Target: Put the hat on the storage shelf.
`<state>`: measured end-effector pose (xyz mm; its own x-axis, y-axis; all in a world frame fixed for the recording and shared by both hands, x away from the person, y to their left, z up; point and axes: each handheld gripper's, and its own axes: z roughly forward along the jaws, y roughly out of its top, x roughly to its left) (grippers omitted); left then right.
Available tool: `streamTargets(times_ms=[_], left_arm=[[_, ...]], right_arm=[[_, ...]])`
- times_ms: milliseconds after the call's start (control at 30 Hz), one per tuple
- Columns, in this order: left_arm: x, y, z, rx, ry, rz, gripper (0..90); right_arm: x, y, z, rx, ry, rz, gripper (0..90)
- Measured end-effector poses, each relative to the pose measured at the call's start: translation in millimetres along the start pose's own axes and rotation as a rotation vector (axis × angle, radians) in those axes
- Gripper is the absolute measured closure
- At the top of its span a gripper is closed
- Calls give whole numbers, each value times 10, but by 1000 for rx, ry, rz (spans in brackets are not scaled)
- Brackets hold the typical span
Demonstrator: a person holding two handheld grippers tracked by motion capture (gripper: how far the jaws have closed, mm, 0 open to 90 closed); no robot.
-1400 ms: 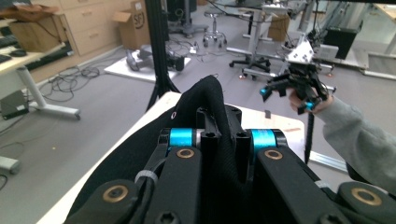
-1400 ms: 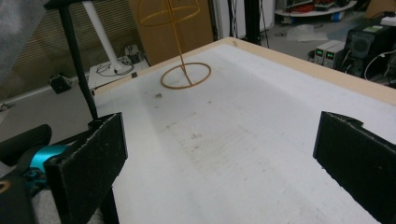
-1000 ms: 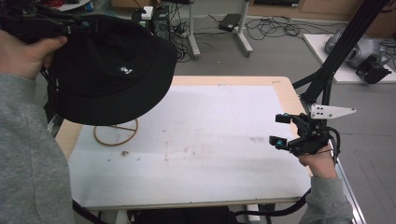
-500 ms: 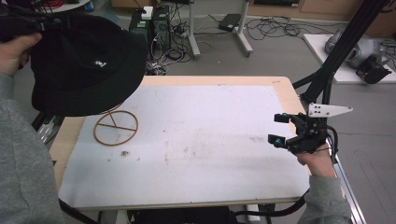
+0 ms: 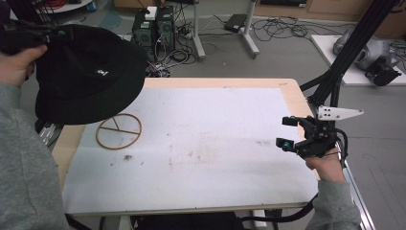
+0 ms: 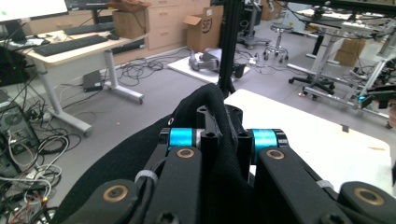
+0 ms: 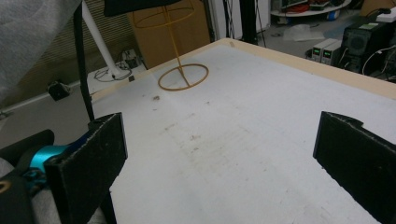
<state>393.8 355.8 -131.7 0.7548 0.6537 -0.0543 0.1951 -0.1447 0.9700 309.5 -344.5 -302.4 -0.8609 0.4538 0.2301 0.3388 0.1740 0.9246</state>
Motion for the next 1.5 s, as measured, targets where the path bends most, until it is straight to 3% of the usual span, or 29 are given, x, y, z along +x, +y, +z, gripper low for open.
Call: streamTargets(times_ms=[200, 467, 733, 1033, 1267, 1300, 1333, 1367, 1400, 1433, 1500], left_arm=[[71, -263, -7, 21, 14, -30, 858], [104, -542, 68, 3, 1, -72, 855], [133, -696, 117, -6, -2, -95, 846], [135, -707, 202, 11, -1, -93, 827], [123, -703, 189, 8, -5, -95, 716], [115, -699, 186, 7, -10, -94, 646], [110, -695, 180, 6, -23, -93, 646], [108, -685, 161, -3, -66, -93, 515], [108, -685, 161, -3, -66, -93, 456], [107, -679, 149, -12, -82, -97, 456], [100, -669, 136, -17, -90, -102, 364]], right_arm=[[-42, -16, -5, 2, 1, 14, 20], [-19, -13, 24, 9, 4, 1, 20], [18, 14, 37, 14, 15, -11, 20], [11, 9, 43, 18, 17, -8, 20], [10, 10, 58, 24, 17, -9, 20], [16, 11, 71, 30, 20, -7, 20], [16, 11, 71, 30, 20, -7, 20], [17, 12, 84, 34, 21, -9, 20], [17, 12, 84, 34, 21, -9, 20], [17, 12, 91, 34, 23, -7, 20], [19, 13, 102, 42, 24, -8, 20]])
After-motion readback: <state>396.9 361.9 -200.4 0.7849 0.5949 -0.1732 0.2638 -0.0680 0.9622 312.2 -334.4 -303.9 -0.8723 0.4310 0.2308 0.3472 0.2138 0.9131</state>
